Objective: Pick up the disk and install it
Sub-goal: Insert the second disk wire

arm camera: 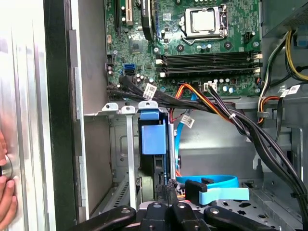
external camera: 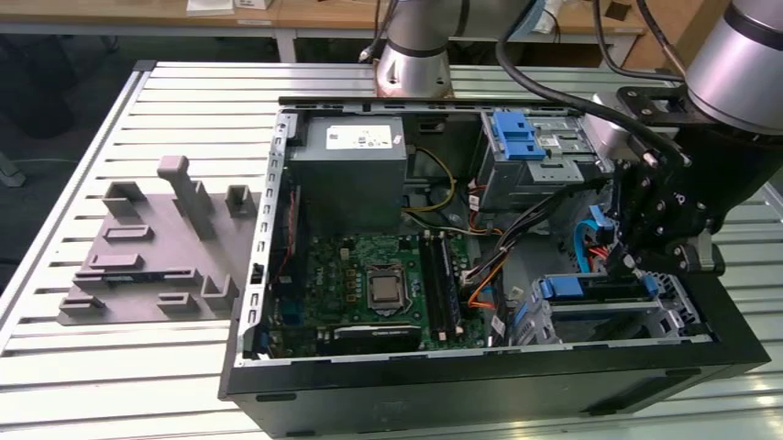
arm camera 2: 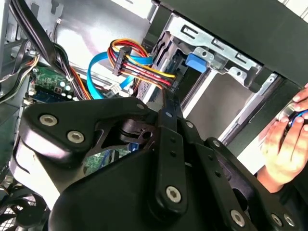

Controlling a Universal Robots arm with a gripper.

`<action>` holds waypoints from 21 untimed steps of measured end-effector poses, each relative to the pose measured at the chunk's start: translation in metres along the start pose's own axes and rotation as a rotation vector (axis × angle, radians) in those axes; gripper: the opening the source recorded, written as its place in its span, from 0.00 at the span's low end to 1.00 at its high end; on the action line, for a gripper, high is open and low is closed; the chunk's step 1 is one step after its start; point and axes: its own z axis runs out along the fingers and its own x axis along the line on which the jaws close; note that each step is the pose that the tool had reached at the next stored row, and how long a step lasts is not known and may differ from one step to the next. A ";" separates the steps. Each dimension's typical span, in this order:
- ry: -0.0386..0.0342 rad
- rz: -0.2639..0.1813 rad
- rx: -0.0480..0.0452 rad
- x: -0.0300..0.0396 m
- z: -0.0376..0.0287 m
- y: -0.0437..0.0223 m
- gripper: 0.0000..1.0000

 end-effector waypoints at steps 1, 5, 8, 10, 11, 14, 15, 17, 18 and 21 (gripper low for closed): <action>0.0003 0.000 0.0000 0.0000 -0.0009 0.0000 0.11; 0.0000 0.000 0.0000 0.0005 -0.0098 0.0000 0.11; 0.0000 0.000 -0.0001 0.0009 -0.0134 0.0026 0.11; -0.0002 0.000 0.0001 0.0011 -0.0138 0.0061 0.11; -0.0001 0.000 0.0005 0.0013 -0.0140 0.0082 0.11; -0.0003 0.000 0.0021 0.0018 -0.0146 0.0137 0.11; -0.0001 0.000 0.0025 0.0019 -0.0154 0.0146 0.11; -0.0005 0.000 0.0025 0.0022 -0.0187 0.0158 0.11; -0.0005 0.000 0.0026 0.0023 -0.0213 0.0162 0.11; -0.0004 0.000 0.0025 0.0030 -0.0306 0.0179 0.11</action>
